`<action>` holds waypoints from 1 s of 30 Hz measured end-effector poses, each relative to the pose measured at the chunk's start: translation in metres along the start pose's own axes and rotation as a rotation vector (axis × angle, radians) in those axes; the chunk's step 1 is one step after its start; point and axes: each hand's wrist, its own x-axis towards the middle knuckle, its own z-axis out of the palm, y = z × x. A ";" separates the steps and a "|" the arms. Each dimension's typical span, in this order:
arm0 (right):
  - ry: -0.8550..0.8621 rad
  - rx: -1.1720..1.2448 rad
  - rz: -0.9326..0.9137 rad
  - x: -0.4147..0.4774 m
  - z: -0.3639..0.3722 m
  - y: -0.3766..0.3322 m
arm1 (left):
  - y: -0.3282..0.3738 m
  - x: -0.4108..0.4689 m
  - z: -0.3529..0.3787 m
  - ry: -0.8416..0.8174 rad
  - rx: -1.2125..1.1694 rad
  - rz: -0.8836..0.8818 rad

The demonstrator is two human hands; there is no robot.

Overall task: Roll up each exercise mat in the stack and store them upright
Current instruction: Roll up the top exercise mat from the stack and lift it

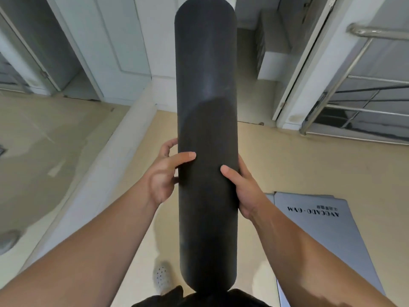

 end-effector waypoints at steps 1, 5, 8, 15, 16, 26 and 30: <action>0.012 -0.010 0.003 0.019 0.015 -0.005 | 0.015 0.017 -0.015 -0.015 0.008 -0.006; 0.040 -0.013 0.011 0.095 0.064 -0.025 | 0.068 0.087 -0.061 -0.035 -0.002 -0.017; 0.070 0.009 0.020 0.155 0.088 -0.033 | 0.099 0.141 -0.085 -0.044 0.007 -0.017; 0.068 0.039 0.032 0.331 0.118 -0.041 | 0.152 0.295 -0.135 -0.004 0.039 -0.024; 0.055 0.040 0.030 0.360 0.119 -0.043 | 0.160 0.320 -0.139 0.020 0.032 -0.021; -0.020 0.020 0.101 0.597 0.128 -0.082 | 0.232 0.529 -0.174 0.127 0.006 -0.086; -0.022 -0.006 0.121 0.677 0.137 -0.075 | 0.242 0.607 -0.204 0.103 0.001 -0.119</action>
